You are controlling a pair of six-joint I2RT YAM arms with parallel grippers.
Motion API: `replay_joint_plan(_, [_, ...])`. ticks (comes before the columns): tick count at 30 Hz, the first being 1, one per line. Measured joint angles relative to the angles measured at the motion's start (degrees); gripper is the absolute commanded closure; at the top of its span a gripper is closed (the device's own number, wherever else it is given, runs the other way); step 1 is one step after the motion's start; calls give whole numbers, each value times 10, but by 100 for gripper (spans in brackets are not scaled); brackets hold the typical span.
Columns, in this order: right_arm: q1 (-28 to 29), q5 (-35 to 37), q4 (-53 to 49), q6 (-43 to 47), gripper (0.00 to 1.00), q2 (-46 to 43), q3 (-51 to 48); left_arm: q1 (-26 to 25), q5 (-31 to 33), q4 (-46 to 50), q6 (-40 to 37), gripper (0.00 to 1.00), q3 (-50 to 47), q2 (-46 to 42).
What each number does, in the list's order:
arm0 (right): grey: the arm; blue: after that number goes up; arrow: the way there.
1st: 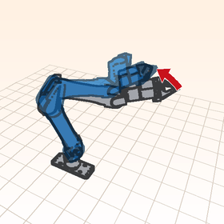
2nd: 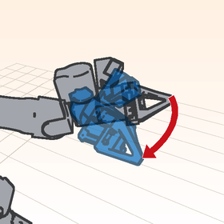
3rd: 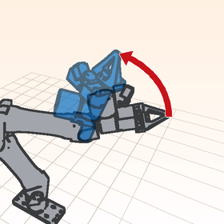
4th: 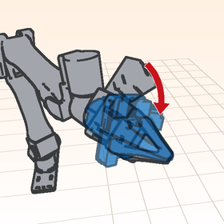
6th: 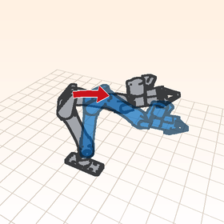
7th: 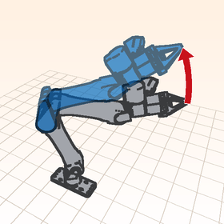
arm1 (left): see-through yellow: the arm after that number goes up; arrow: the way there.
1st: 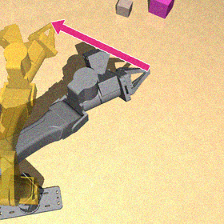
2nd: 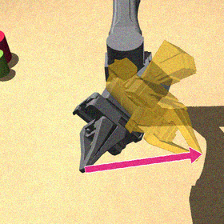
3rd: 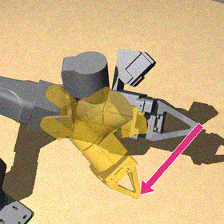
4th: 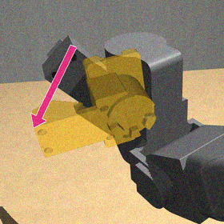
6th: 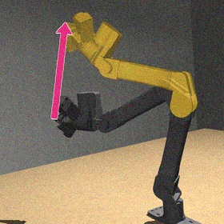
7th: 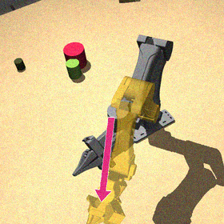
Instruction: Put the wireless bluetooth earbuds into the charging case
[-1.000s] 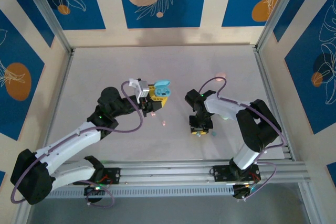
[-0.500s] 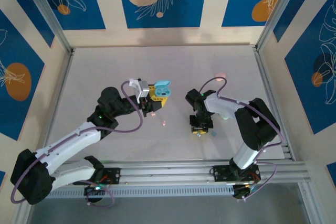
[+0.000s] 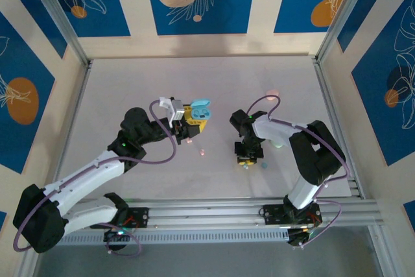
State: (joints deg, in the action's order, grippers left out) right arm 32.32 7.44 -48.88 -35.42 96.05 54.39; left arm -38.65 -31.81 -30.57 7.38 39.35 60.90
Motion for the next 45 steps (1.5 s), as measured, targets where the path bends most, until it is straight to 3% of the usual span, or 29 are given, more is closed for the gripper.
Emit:
replay_joint_plan(6, [-3, -8, 0, -2, 79, -38, 0, 0, 0, 0, 0, 75, 0, 0])
replay_joint_plan(11, [-27, -56, 17, -4, 79, -145, 0, 0, 0, 0, 0, 75, 0, 0])
replay_joint_plan(16, [-89, -166, 75, -24, 79, -271, 0, 0, 0, 0, 0, 75, 0, 0])
replay_joint_plan(21, [-181, -342, 173, -74, 79, -352, -10, 0, 3, 0, 0, 75, 0, 0])
replay_joint_plan(27, [-219, -521, 285, -135, 78, -351, -23, 0, 4, 0, 0, 75, 0, 1])
replay_joint_plan(32, [-222, -608, 355, -176, 78, -340, -27, 0, 4, -1, 0, 74, 0, 7])
replay_joint_plan(45, [-189, -642, 436, -256, 77, -338, 6, 0, 4, -1, -4, 74, 0, 34])
